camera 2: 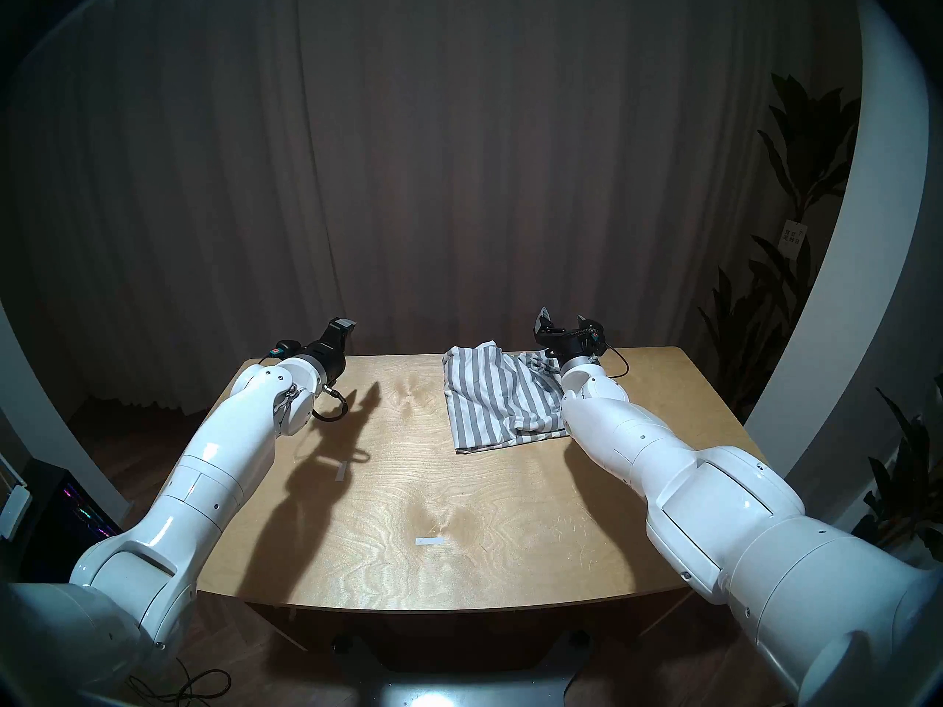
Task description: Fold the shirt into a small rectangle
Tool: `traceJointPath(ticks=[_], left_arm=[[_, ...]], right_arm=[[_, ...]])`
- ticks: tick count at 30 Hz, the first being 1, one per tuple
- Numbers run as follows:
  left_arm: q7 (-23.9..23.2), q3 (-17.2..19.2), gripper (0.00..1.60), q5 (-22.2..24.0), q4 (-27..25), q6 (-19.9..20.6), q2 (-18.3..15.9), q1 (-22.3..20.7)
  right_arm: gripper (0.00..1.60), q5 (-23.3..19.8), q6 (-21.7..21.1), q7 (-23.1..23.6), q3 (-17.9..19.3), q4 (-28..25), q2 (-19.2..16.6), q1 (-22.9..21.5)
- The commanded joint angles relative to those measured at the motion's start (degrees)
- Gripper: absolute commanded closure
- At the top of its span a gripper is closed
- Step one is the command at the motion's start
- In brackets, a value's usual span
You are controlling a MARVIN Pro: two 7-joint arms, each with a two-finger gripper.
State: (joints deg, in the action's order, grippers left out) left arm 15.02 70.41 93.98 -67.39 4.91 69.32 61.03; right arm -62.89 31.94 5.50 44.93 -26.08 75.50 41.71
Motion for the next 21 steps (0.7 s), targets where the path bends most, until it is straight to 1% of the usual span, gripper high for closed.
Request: traceJointPath(ticks=[1, 21], left_arm=[[-0.8, -0.1, 0.00, -0.6, 0.1, -0.2, 0.3, -2.3], [-1.5, 0.0, 0.00, -2.7, 2.1, -0.4, 1.2, -3.2]], right_arm=[[0.00, -0.1, -0.8, -0.4, 0.2, -2.7, -1.3, -0.1], [0.00, -1.7, -5.4, -3.3, 1.8, -10.9, -4.4, 2.5]])
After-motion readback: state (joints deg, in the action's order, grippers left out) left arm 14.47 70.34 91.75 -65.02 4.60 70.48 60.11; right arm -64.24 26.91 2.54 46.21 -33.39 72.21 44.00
